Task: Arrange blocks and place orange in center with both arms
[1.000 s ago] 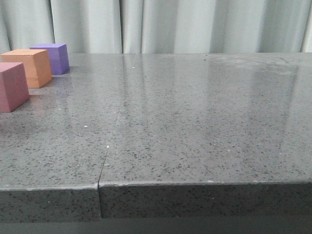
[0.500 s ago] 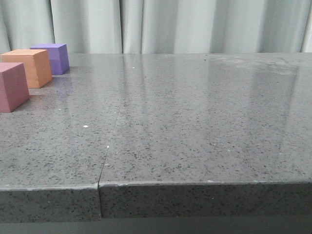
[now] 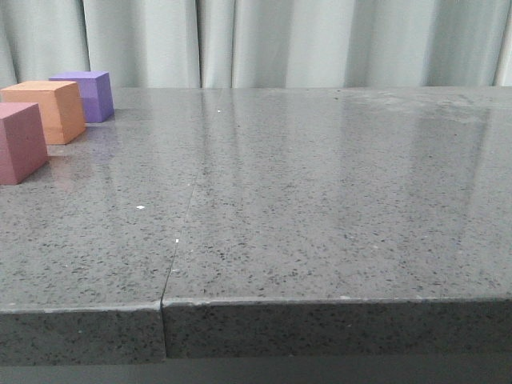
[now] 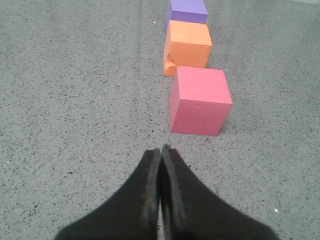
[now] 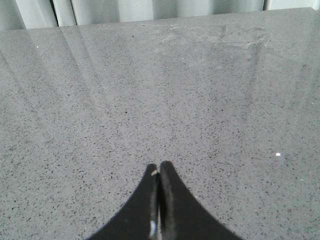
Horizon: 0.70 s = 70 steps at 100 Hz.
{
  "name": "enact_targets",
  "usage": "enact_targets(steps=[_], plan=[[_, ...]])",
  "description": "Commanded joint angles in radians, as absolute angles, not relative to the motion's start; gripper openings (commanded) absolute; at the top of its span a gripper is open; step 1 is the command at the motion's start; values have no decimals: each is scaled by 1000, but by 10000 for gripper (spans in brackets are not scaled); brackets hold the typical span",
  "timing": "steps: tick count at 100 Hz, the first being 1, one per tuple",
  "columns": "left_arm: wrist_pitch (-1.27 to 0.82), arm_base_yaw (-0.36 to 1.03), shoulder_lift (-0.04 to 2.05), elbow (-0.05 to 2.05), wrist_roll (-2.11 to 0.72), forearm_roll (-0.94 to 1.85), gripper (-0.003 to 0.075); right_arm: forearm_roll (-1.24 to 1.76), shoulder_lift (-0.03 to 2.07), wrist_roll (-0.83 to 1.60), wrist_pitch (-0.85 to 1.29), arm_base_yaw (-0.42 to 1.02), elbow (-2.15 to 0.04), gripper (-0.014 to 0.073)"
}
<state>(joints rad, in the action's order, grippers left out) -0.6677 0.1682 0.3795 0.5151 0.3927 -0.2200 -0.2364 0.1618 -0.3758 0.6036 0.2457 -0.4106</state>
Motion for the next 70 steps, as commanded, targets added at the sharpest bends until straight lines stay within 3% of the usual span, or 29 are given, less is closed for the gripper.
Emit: enact_targets(steps=[1,36,70], plan=[[-538,173,351,501,394,-235,-20,-259,171,-363,533,243,-434,-67],[-284,47,238,338,98,-64,-20,-259,171,-363,533,243,-434,-67],[-78,-8,128,155,82,26,-20,-259,171,-363,533,243,-434,-67]])
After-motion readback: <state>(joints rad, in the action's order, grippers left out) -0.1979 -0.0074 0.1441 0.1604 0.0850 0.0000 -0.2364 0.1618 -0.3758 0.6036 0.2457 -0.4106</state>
